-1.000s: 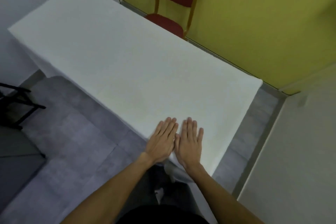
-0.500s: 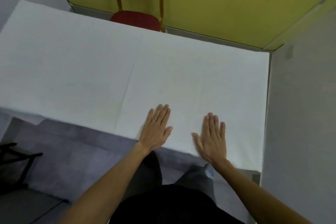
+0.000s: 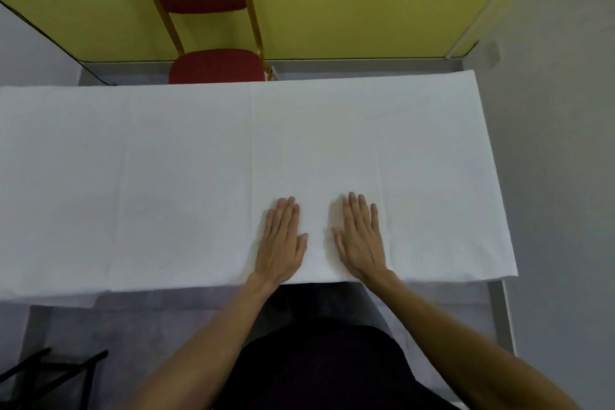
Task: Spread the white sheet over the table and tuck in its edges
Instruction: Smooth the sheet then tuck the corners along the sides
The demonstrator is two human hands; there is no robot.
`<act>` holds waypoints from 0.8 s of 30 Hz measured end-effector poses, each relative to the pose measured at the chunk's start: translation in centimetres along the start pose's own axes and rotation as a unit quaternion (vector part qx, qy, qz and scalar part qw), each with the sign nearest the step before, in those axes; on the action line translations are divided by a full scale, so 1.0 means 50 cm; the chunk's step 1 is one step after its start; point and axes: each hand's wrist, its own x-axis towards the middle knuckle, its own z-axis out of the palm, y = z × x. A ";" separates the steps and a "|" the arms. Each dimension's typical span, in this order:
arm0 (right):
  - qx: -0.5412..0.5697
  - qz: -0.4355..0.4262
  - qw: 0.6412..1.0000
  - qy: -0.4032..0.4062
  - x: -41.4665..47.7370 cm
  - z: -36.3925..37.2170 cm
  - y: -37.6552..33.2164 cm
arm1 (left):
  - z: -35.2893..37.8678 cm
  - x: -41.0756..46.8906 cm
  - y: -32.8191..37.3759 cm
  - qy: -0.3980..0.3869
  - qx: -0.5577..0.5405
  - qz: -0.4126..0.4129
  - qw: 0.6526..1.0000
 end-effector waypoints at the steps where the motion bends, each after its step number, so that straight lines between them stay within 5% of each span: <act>1: 0.018 -0.012 1.000 -0.003 0.015 0.013 -0.029 | 0.017 0.017 0.035 -0.002 0.006 0.023 1.000; 5: -0.011 -0.014 0.999 -0.027 0.022 0.046 -0.034 | 0.026 0.019 0.025 -0.034 0.058 0.019 0.998; 15: 0.008 0.045 0.999 -0.029 0.047 0.034 -0.103 | -0.119 -0.128 -0.309 -0.049 0.073 -0.168 0.982; 21: 0.019 0.006 0.997 -0.080 0.196 0.062 -0.247 | -0.104 0.081 -0.236 -0.027 0.041 0.015 0.999; 24: -0.026 0.007 0.996 -0.090 0.208 0.075 -0.254 | -0.137 0.103 -0.330 -0.036 0.076 0.047 0.995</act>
